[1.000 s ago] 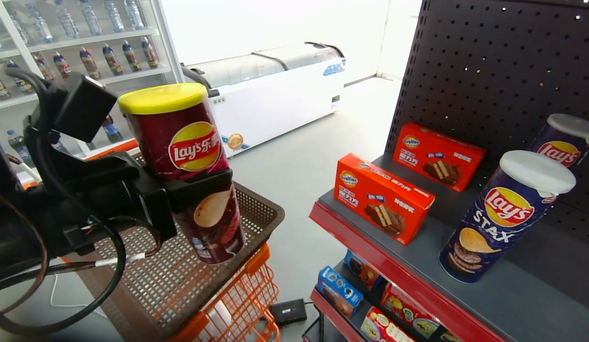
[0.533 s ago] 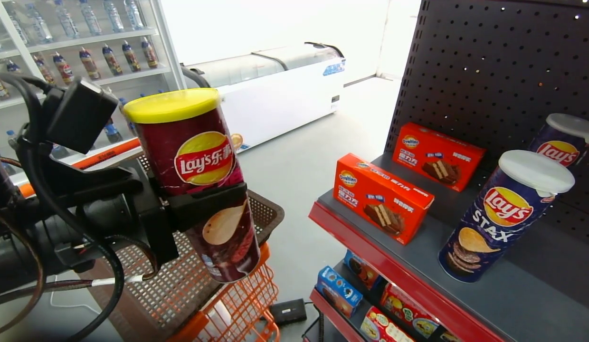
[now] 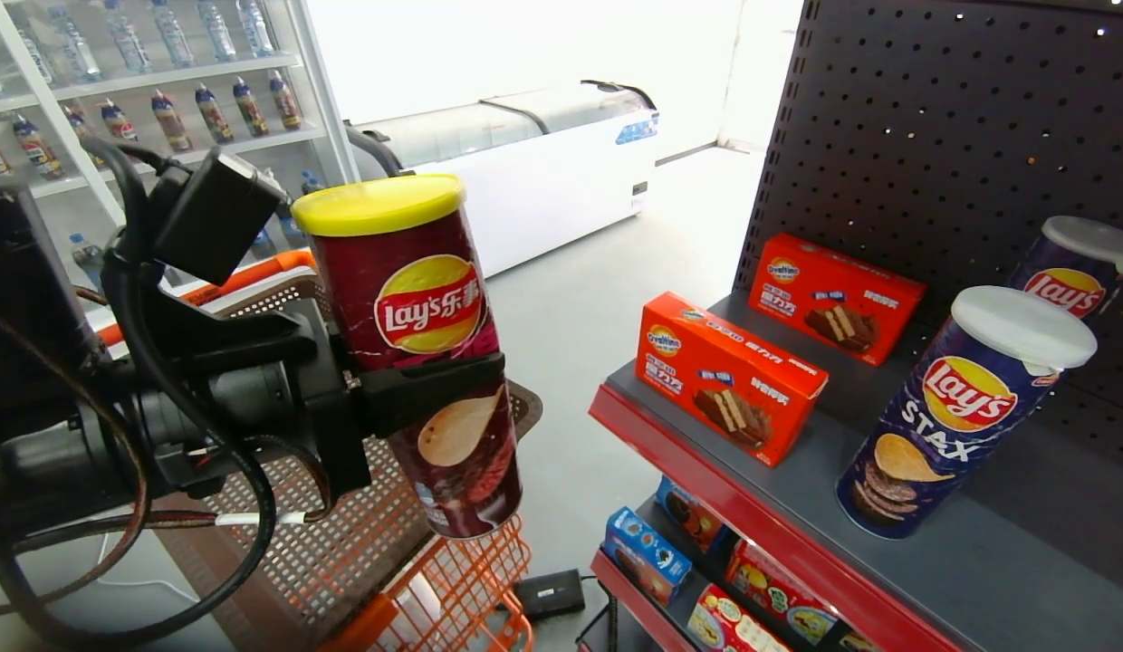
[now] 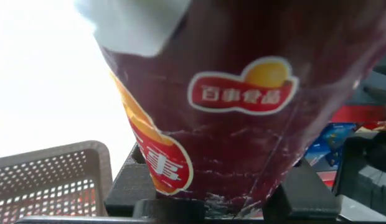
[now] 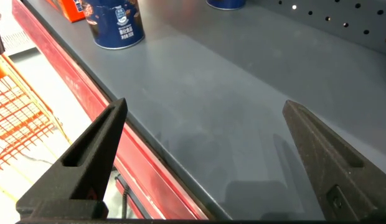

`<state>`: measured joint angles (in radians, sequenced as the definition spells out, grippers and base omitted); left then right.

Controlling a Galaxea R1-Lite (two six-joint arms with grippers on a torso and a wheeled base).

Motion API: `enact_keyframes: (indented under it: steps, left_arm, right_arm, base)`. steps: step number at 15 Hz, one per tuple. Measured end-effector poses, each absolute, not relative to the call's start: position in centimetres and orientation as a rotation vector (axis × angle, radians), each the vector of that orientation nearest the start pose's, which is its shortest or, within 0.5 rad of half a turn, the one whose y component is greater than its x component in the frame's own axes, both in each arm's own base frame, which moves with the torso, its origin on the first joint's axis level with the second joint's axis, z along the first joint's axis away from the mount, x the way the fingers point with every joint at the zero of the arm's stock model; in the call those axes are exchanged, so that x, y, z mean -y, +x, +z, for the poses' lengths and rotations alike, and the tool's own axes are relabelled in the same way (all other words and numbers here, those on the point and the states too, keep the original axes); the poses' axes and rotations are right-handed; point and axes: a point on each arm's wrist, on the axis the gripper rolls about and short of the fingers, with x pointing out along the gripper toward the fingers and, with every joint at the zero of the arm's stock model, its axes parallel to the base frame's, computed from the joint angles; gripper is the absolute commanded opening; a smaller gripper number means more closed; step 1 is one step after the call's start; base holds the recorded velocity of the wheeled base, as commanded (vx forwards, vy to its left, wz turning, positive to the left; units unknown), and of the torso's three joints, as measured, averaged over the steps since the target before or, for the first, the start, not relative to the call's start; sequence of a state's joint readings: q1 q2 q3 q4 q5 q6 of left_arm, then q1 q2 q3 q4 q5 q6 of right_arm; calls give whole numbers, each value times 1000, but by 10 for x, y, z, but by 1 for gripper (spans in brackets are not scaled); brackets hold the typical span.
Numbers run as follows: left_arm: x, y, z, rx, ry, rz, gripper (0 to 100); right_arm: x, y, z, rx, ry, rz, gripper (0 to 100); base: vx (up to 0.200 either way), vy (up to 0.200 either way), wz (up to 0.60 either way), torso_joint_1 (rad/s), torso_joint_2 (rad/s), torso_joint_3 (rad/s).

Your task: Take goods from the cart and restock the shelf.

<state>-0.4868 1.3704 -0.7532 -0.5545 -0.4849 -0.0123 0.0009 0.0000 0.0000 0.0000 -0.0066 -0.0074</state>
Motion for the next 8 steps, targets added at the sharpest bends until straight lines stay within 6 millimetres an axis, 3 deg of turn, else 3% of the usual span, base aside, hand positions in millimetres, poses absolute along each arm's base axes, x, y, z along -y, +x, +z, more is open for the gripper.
enact_keyframes:
  steps: [7, 8]
  left_arm:
    - [121, 199, 247, -76, -1, -1059, 0]
    - [121, 199, 245, -79, 3, -1060, 0]
  right_arm:
    - [0, -23, 75, 0, -8, -2, 100]
    - [0, -23, 75, 0, -8, -3, 100]
  base:
    - [0, 0, 0, 0, 0, 0]
    - [0, 0, -600, 2, 2, 2]
